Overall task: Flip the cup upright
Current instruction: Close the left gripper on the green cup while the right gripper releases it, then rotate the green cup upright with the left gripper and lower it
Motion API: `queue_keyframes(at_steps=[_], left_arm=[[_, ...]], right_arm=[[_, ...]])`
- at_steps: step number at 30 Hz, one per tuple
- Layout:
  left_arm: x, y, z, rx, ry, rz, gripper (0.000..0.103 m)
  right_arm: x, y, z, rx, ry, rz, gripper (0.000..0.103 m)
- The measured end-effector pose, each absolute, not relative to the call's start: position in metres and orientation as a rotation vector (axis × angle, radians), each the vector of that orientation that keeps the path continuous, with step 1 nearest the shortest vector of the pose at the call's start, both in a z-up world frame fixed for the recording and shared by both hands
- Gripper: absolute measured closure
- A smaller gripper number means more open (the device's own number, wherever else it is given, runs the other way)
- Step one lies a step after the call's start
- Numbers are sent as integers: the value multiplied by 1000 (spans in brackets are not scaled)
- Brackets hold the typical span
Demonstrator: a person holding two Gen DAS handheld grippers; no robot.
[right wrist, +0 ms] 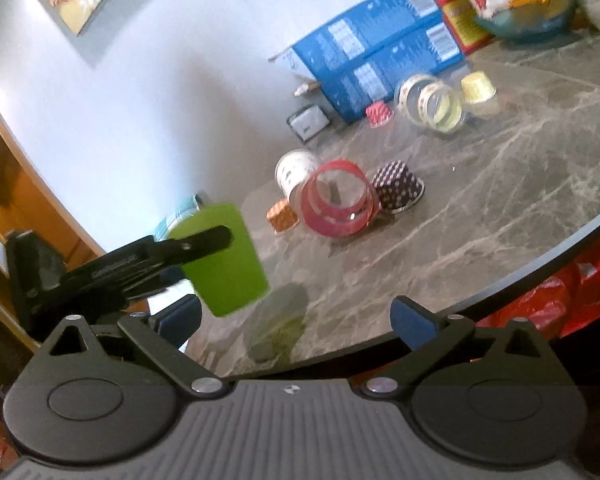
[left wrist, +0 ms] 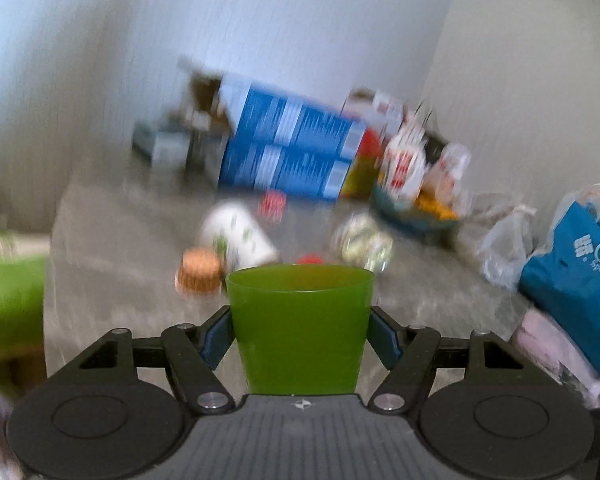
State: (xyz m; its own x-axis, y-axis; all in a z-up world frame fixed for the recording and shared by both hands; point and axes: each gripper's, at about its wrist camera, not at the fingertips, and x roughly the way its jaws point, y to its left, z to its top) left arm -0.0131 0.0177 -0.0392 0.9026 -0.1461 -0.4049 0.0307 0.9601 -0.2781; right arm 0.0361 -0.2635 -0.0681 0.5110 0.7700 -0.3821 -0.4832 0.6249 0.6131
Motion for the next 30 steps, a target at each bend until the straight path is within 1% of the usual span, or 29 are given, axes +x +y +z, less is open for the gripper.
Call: queue_keyframes(at_steps=[4, 8, 11, 19, 26, 30], left_arm=[[-31, 5, -42, -182, 278, -85, 29], [-41, -8, -62, -142, 144, -34, 29], [-40, -17, -76, -124, 85, 2, 29], [-41, -36, -108, -70, 25, 83, 30], [-39, -44, -119, 28, 17, 100, 30], [-40, -44, -125, 34, 22, 83, 30]], right_arm=[[35, -268, -69, 463, 636, 749, 1], [28, -271, -77, 443, 546, 699, 1], [21, -269, -83, 404, 466, 643, 1], [21, -278, -94, 467, 417, 647, 1], [22, -280, -102, 487, 418, 636, 1], [22, -276, -105, 476, 428, 636, 1]])
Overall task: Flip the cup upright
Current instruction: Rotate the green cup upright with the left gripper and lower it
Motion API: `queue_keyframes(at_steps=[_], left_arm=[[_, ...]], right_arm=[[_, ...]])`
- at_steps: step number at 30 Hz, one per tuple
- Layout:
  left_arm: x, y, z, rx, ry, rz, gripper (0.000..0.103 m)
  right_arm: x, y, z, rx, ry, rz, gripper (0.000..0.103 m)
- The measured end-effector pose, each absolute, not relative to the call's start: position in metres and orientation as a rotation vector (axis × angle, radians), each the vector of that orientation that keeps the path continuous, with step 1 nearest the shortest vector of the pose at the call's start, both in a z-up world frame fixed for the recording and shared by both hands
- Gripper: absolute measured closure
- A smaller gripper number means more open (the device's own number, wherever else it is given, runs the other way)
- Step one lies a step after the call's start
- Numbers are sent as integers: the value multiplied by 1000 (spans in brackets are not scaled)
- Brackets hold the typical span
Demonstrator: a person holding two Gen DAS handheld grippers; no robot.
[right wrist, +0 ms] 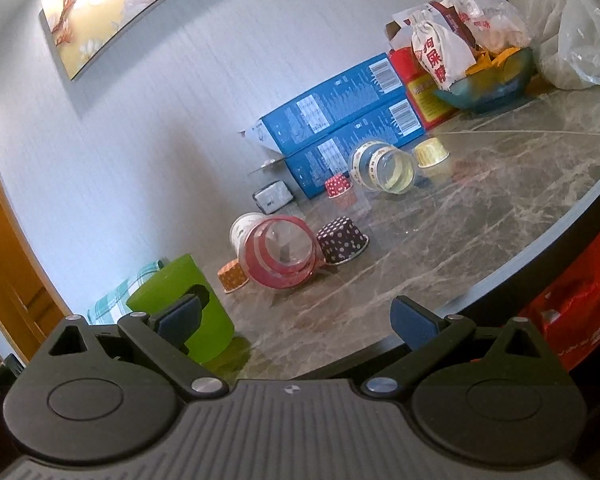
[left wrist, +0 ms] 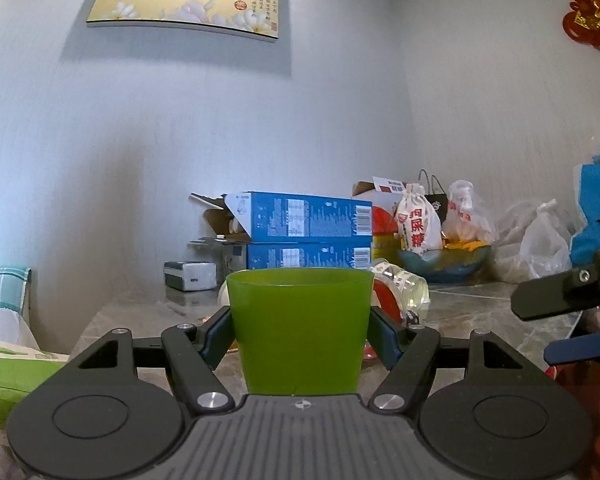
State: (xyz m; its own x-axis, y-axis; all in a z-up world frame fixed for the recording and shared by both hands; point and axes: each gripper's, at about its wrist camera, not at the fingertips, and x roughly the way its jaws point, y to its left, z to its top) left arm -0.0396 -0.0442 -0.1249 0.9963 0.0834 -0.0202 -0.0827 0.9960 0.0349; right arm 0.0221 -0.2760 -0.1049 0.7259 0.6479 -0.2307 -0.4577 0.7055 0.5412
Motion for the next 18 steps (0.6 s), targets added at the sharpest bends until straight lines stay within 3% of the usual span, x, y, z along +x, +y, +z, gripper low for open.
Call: queue_keyframes(at_steps=[10, 16, 18], left_arm=[[-41, -39, -122, 37, 43, 8, 27], [-39, -36, -121, 51, 77, -33, 4], [-39, -36, -121, 59, 86, -42, 2]], right_arm=[[19, -271, -105, 462, 427, 645, 1], [16, -268, -104, 458, 431, 651, 1], [16, -268, -104, 455, 432, 651, 1]])
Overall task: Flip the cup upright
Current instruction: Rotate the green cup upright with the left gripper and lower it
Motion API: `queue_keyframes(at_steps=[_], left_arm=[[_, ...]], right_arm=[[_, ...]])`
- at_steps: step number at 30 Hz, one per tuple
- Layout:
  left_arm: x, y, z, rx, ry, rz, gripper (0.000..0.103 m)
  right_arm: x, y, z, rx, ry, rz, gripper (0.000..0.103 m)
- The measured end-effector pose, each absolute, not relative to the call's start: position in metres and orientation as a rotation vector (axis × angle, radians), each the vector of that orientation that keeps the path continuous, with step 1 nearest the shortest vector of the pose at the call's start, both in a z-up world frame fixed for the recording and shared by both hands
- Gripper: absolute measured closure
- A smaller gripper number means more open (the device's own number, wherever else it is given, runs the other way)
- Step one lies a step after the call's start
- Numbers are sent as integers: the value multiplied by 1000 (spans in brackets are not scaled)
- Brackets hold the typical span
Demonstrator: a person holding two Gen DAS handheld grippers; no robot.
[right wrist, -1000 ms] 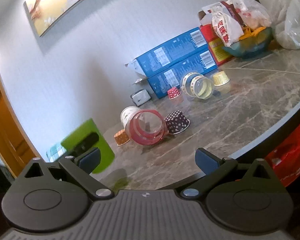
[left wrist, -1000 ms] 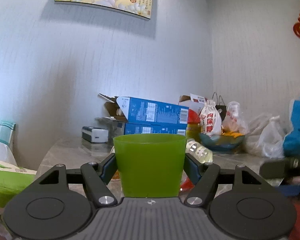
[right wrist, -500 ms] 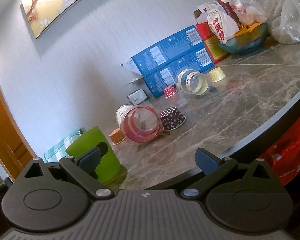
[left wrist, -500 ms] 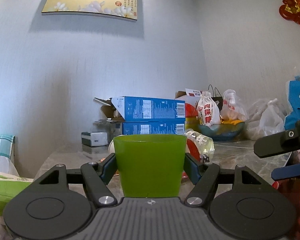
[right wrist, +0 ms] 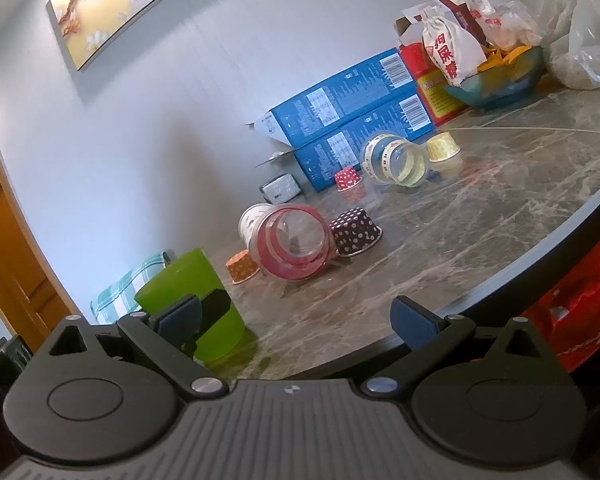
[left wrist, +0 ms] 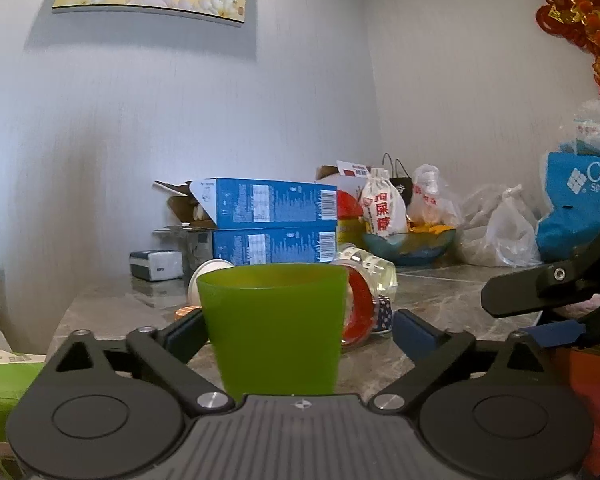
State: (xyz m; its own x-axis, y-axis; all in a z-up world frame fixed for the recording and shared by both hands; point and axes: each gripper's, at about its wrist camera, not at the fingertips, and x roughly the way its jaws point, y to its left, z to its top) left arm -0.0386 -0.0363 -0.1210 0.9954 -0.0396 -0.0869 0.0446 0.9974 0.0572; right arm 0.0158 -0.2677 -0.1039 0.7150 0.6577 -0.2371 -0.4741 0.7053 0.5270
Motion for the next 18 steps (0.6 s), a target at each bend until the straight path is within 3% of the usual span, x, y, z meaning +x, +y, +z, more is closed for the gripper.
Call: queue_keyframes(at_steps=[10, 18], left_arm=[[-34, -27, -125, 30, 177, -69, 0], [-93, -4, -113, 21, 195, -38, 0]], right_arm=[[10, -265, -100, 443, 421, 660, 1], [-7, -258, -86, 338, 378, 577, 1]])
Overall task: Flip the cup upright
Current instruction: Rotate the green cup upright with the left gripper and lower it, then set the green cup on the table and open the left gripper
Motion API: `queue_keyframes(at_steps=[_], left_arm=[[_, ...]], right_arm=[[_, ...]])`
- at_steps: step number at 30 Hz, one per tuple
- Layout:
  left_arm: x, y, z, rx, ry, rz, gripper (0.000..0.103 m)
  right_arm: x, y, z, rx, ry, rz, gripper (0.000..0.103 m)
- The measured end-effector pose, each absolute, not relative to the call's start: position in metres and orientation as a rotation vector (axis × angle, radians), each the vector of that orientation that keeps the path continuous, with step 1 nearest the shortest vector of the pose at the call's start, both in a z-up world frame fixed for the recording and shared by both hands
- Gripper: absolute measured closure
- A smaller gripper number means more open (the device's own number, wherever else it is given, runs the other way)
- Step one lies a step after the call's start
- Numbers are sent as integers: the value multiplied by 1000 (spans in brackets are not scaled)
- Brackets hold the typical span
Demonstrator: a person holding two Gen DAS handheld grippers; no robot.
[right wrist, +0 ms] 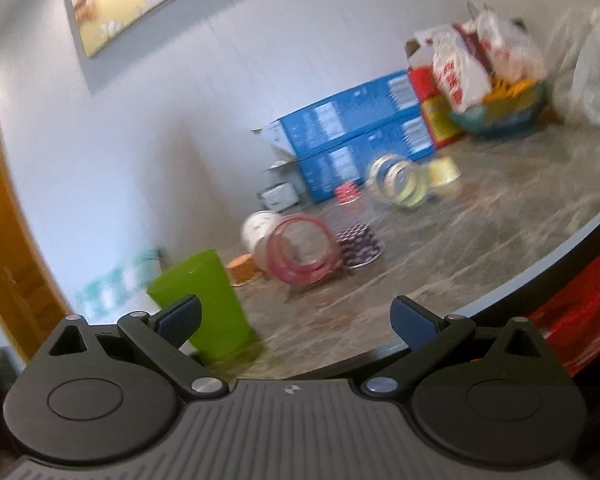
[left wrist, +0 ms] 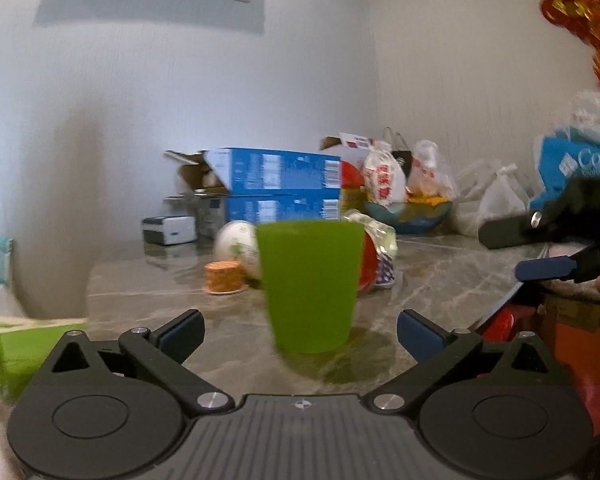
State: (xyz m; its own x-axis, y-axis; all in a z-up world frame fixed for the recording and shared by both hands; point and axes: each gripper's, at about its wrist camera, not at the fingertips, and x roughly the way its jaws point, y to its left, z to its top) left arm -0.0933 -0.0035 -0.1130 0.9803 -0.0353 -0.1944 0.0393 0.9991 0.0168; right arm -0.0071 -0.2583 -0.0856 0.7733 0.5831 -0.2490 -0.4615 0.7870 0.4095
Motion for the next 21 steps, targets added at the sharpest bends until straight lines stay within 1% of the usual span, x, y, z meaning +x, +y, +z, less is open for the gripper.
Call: queue_keyframes(at_steps=[3, 6, 8, 11, 14, 16, 21], left_arm=[[-104, 8, -80, 7, 263, -37, 0], [-105, 12, -51, 54, 355, -21, 0], [-114, 14, -34, 62, 363, -46, 0], [-125, 10, -15, 66, 354, -84, 0], [-128, 2, -6, 86, 330, -70, 0], [-124, -2, -4, 76, 340, -73, 0], [-116, -5, -9, 19, 388, -97, 0]], right_arm=[[-25, -244, -71, 228, 317, 466, 1], [-40, -227, -54, 104, 285, 365, 1], [-44, -223, -41, 64, 326, 383, 1], [-49, -227, -24, 82, 384, 503, 1], [-54, -229, -14, 82, 401, 480, 1], [-56, -228, -13, 65, 392, 475, 1], [-55, -229, -17, 61, 435, 487, 1]])
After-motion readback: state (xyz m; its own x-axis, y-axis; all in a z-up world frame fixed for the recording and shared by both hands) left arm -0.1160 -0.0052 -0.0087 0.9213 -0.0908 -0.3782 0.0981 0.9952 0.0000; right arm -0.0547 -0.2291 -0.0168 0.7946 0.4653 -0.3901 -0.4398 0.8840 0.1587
